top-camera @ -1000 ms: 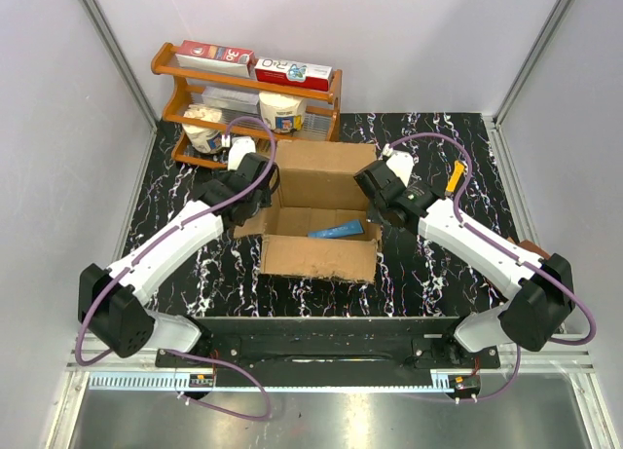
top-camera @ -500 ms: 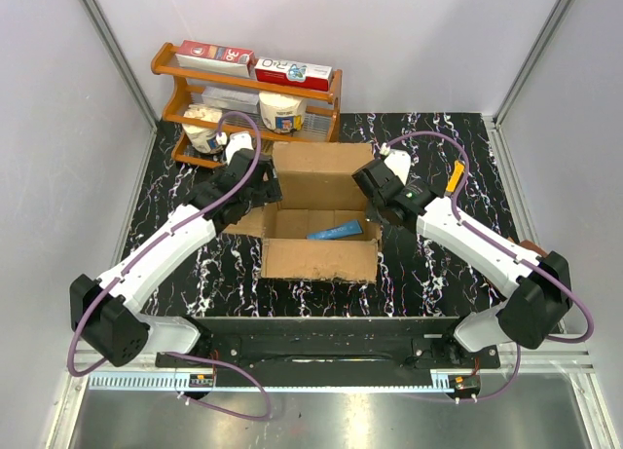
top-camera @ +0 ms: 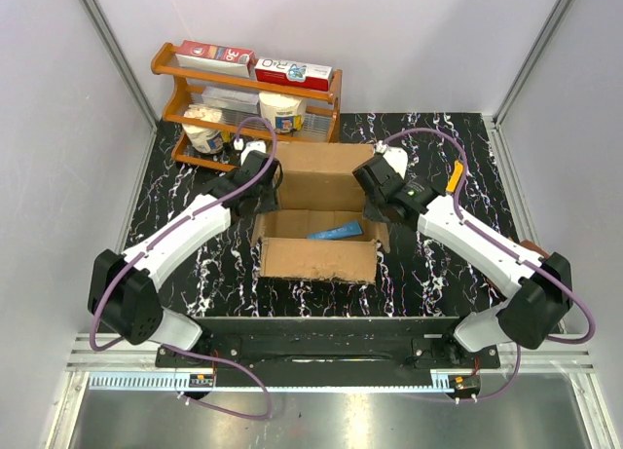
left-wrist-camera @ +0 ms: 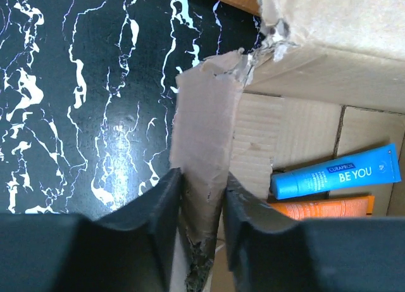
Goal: Unpack the express box
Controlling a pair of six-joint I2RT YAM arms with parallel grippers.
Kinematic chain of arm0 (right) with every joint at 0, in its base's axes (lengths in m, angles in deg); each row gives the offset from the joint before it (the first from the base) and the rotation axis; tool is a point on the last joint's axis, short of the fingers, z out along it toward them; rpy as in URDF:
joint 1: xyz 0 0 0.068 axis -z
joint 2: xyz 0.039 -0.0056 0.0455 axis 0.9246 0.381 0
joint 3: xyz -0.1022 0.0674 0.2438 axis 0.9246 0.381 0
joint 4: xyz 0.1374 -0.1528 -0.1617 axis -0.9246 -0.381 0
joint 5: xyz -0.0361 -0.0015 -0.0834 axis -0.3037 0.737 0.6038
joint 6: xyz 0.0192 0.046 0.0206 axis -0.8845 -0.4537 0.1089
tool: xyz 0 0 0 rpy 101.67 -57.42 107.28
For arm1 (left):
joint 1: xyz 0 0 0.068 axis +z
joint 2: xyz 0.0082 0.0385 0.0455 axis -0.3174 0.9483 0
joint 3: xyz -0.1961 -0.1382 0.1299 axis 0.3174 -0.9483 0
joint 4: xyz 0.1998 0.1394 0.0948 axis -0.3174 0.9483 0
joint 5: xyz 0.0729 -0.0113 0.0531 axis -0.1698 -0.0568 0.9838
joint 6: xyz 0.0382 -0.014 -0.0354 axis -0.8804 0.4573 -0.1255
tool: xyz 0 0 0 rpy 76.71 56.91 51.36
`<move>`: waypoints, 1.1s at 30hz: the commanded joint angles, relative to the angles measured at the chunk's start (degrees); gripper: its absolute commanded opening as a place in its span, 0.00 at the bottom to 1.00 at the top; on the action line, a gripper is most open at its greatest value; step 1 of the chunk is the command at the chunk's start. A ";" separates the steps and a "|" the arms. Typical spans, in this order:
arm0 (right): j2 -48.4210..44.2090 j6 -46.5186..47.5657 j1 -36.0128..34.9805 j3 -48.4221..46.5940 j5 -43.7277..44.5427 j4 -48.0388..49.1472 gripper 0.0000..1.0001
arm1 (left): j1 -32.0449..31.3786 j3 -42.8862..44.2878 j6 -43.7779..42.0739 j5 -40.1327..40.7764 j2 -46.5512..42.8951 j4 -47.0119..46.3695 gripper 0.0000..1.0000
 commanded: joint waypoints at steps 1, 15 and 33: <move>-3.04 2.67 -0.27 -4.42 -3.19 2.40 0.46 | -0.05 1.84 -0.56 -3.63 0.25 -1.80 0.29; -14.91 26.74 -0.27 -4.17 -26.90 14.07 0.55 | -0.05 3.43 -14.62 -9.15 -3.08 -6.62 0.00; -6.49 35.98 -14.77 5.68 -21.75 20.06 0.43 | 0.04 -15.37 -26.84 -23.03 -17.76 -31.58 0.00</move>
